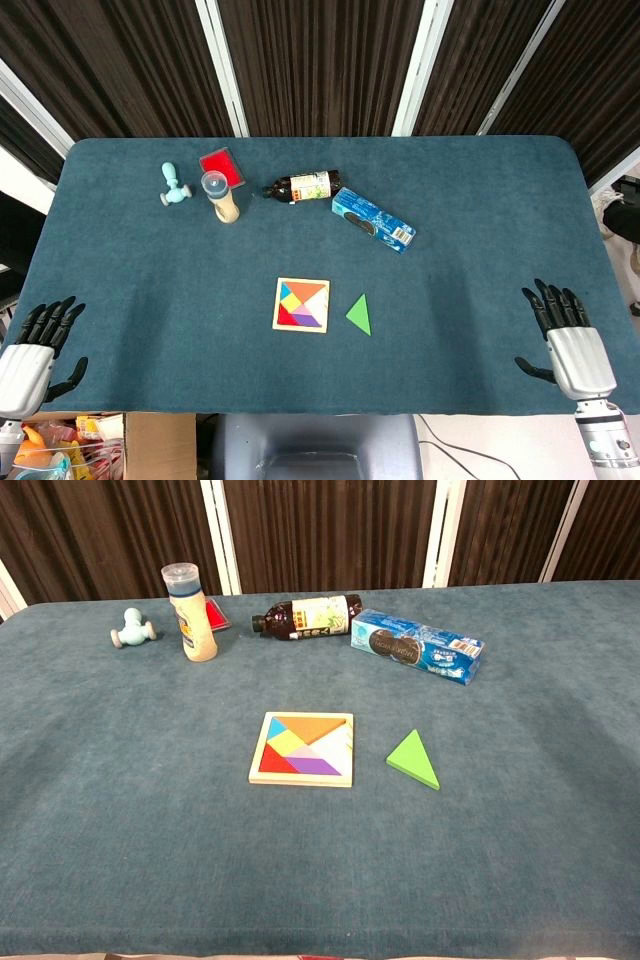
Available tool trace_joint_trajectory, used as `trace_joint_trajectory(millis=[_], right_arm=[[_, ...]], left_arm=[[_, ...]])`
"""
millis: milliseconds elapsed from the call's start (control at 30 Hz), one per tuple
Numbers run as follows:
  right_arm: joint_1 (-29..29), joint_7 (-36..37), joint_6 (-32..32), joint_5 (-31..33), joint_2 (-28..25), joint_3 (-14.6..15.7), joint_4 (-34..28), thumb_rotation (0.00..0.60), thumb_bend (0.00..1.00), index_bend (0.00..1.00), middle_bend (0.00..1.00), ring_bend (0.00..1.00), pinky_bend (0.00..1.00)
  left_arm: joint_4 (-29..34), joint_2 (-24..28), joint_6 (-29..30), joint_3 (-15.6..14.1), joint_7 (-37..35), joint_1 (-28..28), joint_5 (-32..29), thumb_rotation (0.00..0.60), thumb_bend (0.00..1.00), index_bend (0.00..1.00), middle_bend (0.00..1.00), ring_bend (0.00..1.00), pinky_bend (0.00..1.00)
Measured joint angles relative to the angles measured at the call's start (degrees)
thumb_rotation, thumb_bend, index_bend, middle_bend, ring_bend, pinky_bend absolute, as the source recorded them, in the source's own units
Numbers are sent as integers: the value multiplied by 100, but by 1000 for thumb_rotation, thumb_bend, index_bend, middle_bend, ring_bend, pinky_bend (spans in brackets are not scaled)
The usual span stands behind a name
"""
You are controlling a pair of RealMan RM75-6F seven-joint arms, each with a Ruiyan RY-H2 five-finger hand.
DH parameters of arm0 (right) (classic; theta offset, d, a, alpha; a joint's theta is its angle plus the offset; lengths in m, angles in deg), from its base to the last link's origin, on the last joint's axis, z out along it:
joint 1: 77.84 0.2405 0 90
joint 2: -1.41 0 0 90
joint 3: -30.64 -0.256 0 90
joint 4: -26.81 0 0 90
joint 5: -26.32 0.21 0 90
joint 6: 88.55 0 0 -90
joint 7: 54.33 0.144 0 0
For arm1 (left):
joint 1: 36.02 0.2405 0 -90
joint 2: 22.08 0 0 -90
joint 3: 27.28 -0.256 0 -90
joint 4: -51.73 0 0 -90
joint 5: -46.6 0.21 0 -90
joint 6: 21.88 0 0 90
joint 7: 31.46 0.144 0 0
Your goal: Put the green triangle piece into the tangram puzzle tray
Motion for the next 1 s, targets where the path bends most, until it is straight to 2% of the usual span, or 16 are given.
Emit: trace_joint_trajectory(millis=[233,433,567,700,900,1000], right_arm=[[96,7,111,-145,61,34,162,600,98,6,0,0,0],[566,-64,447,-728,167,63,462,600,99,137,0,0,0],[1075,-271,1111,-927,205,41,503,600,129,224,0,0,0],[1763,-684,2011,-986,333,-83,512,600,141,261,0,0,0],[2575,-1232,3045,-773,742,-301,630,600,190,323,0,0,0],[2847,-1445,3311,-674,1005,-359,810,600,224,373,0,0,0]], left_arm=[[71,-44,-172,-9,86,-73,21,600,437,0,0,0,29],[87,-43,-171,-15,73,-84,19,600,438,0,0,0,30],[82,-49,-230,6,142,-96,-91,600,438,0,0,0,30],[120,-22,-279,55,147,-111,-219,600,438,0,0,0,30],[104,-8,-253,84,86,-95,-277,600,438,0,0,0,31],[99,10,-272,84,63,-99,-301,600,438,0,0,0,31]])
